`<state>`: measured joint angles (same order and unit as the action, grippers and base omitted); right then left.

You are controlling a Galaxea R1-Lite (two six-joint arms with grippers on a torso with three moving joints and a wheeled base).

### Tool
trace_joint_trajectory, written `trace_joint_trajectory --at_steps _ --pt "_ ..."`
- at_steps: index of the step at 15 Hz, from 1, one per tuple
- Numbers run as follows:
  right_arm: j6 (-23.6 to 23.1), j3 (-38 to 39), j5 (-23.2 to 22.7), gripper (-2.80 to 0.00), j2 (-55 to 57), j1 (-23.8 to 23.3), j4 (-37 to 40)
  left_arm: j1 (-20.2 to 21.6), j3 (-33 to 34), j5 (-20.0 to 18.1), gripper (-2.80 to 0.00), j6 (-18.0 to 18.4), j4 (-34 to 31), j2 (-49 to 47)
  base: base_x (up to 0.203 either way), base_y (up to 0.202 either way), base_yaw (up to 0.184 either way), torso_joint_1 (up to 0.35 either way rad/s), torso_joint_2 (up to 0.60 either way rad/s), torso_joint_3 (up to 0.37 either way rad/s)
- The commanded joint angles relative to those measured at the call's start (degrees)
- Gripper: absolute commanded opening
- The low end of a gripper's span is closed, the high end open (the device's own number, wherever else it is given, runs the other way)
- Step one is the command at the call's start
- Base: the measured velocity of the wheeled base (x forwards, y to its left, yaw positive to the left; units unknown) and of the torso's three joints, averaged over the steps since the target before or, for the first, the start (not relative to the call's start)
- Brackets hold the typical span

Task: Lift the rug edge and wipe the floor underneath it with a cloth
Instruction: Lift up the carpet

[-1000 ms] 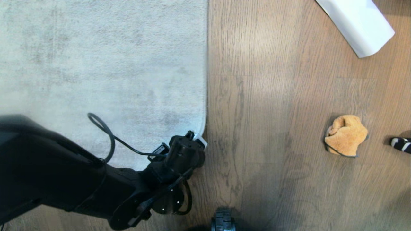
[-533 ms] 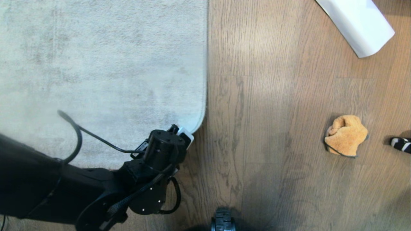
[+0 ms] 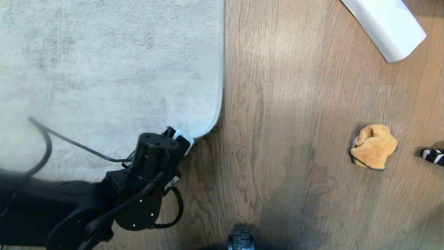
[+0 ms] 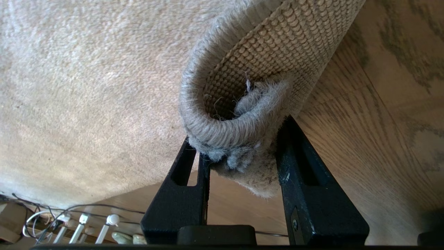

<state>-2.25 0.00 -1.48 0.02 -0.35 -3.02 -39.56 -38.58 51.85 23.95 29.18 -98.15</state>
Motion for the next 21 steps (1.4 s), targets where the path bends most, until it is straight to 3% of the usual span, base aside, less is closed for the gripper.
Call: trace_joint_trajectory --at_steps 1,10,21 --pt "-0.03 0.0 -0.02 -2.8 -0.02 0.0 -0.05 0.62 0.44 0.19 -2.8 0.13 0.26 1.65 0.0 0.0 0.0 0.0 0.0 0.0" --pt "-0.03 0.0 -0.02 -2.8 -0.02 0.0 -0.05 6.67 1.06 0.0 -2.8 0.66 -0.18 8.01 0.0 0.0 0.0 0.0 0.0 0.0" --pt "-0.03 0.0 -0.02 -2.8 -0.02 0.0 -0.05 10.46 0.61 -1.22 -2.8 0.57 -1.58 14.17 0.0 0.0 0.0 0.0 0.0 0.0"
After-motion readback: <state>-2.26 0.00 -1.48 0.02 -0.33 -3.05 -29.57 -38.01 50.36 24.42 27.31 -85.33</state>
